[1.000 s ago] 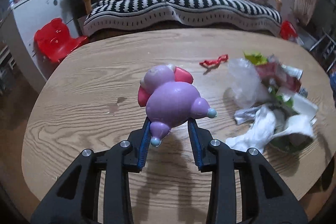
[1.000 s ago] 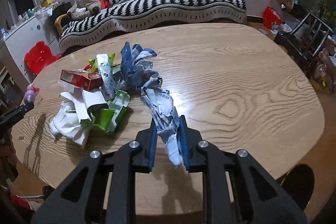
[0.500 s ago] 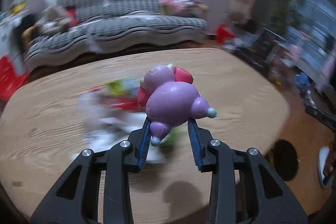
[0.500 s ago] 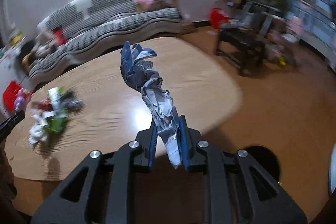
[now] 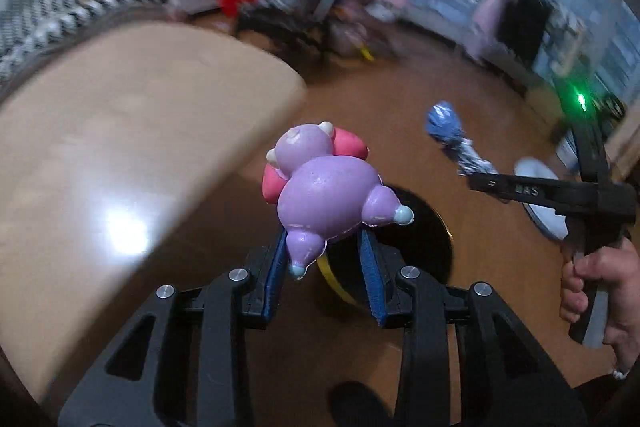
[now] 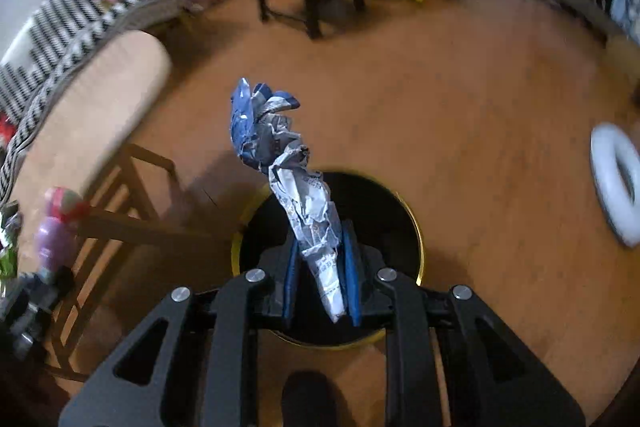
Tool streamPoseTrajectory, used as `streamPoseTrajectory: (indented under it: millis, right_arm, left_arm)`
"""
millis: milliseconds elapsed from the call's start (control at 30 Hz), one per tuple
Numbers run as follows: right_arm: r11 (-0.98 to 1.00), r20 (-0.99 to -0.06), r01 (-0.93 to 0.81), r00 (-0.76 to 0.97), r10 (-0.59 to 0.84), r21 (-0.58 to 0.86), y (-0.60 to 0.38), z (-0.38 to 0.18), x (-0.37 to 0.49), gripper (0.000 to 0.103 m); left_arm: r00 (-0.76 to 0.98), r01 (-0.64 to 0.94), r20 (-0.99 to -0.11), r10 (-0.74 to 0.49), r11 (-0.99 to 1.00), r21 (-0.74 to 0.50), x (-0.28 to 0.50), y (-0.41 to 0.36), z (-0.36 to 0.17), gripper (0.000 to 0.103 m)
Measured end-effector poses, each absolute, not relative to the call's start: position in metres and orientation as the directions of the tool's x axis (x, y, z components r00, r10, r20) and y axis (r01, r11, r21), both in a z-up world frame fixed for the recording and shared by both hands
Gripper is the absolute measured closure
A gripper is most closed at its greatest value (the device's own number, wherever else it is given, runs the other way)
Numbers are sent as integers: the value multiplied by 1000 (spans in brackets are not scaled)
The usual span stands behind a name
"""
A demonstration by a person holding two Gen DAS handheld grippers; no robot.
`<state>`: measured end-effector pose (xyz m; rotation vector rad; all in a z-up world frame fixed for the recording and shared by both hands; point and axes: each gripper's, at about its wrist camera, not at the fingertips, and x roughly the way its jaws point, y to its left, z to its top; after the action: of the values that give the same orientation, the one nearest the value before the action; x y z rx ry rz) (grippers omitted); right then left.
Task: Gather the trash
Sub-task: 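Carry both items over the black bin and open both tools to drop them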
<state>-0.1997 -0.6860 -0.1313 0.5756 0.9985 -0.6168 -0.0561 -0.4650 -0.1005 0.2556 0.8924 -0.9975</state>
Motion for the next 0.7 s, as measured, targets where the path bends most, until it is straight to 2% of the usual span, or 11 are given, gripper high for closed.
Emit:
streamPoseTrajectory:
  millis: [133,333,467,633,700]
  right_arm:
    - [636,-939,747,328,-99,194,-713,-188,-199,82]
    - [572,-970,795,243,2,200,-730,-245,-194,82]
    - [551,-974,810,225,23,200,-735,-259,-194,82]
    - [534,-968,815,250,28,226,-740,-260,-190,82]
    - [527,-961,813,274,33,249,-746,-257,-194,81]
  left_arm:
    - [124,820,-801,-585,515,-250,-57,-525,-160,69]
    - [19,802,-847,-531,514,-304,-50,-586,-232,69]
    - [-10,801,-858,-513,510,-314,-43,-602,-256,69]
    - [-23,798,-858,-513,507,-324,-38,-600,-259,68]
    - [-27,796,-858,-514,508,-329,-37,-602,-259,65]
